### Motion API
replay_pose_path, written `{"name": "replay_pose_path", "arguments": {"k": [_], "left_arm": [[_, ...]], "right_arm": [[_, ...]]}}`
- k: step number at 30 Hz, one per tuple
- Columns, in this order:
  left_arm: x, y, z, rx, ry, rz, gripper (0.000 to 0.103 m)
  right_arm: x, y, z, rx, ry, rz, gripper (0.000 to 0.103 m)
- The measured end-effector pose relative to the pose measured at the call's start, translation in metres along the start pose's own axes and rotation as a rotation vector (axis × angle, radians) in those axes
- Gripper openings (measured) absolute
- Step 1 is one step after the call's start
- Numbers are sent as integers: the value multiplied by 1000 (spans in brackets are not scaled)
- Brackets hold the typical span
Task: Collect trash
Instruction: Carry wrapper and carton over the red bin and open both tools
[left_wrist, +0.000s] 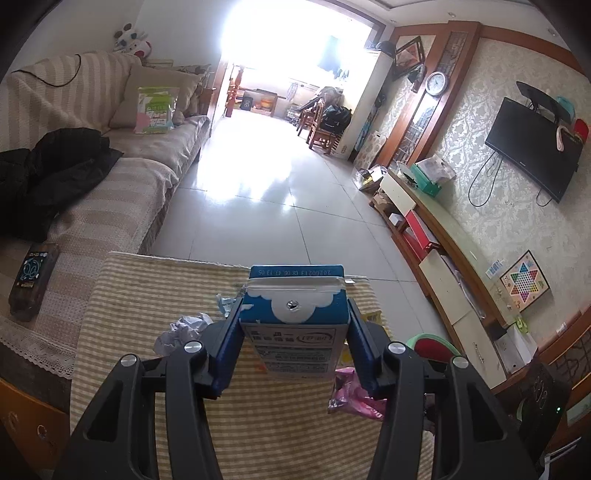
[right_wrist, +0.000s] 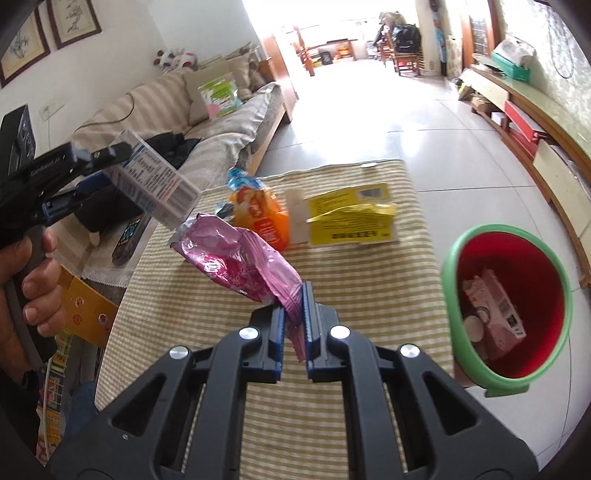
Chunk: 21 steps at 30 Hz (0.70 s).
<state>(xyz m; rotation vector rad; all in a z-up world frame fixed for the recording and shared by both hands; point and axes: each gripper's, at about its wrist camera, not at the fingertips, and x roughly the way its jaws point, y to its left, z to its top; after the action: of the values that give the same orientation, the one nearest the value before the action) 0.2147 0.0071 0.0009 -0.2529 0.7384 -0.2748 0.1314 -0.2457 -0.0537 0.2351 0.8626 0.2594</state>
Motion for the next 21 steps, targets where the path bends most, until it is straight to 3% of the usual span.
{"name": "replay_pose_path", "arguments": {"k": [21], "left_arm": [[50, -169, -26, 187, 106, -202, 49]], "right_arm": [[-101, -155, 3, 242, -171, -192, 9]]}}
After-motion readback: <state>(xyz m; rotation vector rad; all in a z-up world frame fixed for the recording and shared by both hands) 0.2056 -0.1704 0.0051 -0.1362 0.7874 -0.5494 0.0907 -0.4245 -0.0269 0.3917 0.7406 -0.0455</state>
